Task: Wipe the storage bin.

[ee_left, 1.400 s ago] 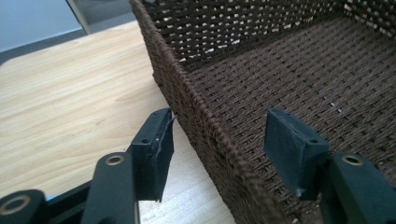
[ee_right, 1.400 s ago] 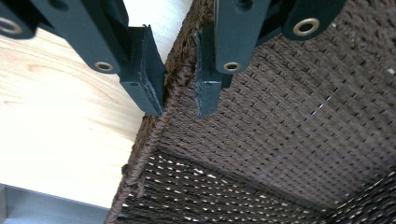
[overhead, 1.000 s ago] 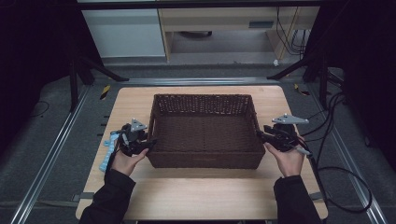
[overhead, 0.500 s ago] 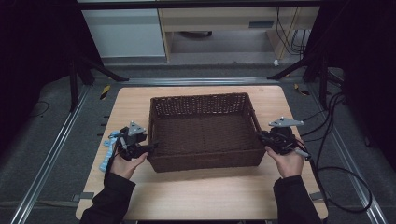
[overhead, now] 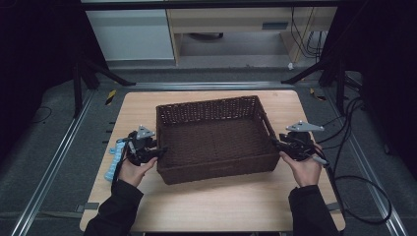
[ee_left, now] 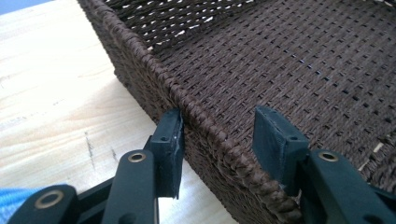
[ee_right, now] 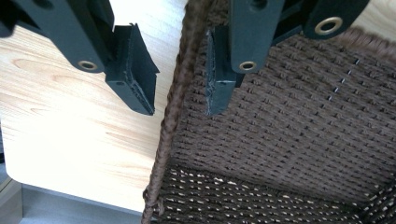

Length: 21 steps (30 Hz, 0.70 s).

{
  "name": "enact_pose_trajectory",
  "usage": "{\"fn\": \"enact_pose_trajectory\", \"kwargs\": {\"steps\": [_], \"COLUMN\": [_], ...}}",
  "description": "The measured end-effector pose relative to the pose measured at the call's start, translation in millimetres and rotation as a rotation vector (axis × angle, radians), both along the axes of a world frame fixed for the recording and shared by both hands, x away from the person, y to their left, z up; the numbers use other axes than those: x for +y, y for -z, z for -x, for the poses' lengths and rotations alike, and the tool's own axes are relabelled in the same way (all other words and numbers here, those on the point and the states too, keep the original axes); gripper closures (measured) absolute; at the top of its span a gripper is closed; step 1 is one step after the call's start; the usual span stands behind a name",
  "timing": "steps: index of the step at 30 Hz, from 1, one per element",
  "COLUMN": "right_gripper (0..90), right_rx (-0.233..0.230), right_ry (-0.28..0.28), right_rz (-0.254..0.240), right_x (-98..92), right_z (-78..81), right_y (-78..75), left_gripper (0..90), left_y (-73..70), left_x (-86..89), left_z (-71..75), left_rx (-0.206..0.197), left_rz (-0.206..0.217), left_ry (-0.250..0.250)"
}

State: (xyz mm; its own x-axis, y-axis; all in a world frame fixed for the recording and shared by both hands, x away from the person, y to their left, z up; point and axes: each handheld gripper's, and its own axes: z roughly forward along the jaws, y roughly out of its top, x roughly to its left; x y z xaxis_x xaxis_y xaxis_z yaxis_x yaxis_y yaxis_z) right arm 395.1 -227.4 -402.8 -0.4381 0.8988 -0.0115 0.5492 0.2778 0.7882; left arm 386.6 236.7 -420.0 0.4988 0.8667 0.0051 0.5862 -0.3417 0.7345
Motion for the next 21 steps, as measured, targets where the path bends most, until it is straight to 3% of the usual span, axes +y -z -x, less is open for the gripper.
{"fn": "enact_pose_trajectory", "kwargs": {"steps": [5,9,13,20,21], "right_gripper": [64.5,68.4,80.4,81.6,81.7], "right_rx": [-0.021,-0.007,-0.025,-0.025,-0.025], "right_ry": [0.007,-0.003,-0.005,0.006,0.007], "right_rz": [0.012,0.020,0.058,0.058,0.058], "right_x": [-0.6,0.7,1.6,2.6,2.6], "right_z": [1.4,0.6,0.6,-1.8,-1.7], "right_y": [1.5,3.2,5.0,4.8,4.6], "left_gripper": [51.6,49.3,47.1,44.7,40.9], "left_y": [-0.9,-1.4,-2.4,-3.5,-3.8], "left_x": [-4.8,-4.0,-3.2,-5.4,-5.1], "left_z": [11.5,10.9,9.0,9.6,9.3], "left_rx": [-0.005,-0.002,-0.004,0.003,-0.002], "left_rz": [-0.017,-0.019,-0.022,-0.034,-0.027], "left_ry": [0.003,0.015,0.015,0.007,0.002]}}
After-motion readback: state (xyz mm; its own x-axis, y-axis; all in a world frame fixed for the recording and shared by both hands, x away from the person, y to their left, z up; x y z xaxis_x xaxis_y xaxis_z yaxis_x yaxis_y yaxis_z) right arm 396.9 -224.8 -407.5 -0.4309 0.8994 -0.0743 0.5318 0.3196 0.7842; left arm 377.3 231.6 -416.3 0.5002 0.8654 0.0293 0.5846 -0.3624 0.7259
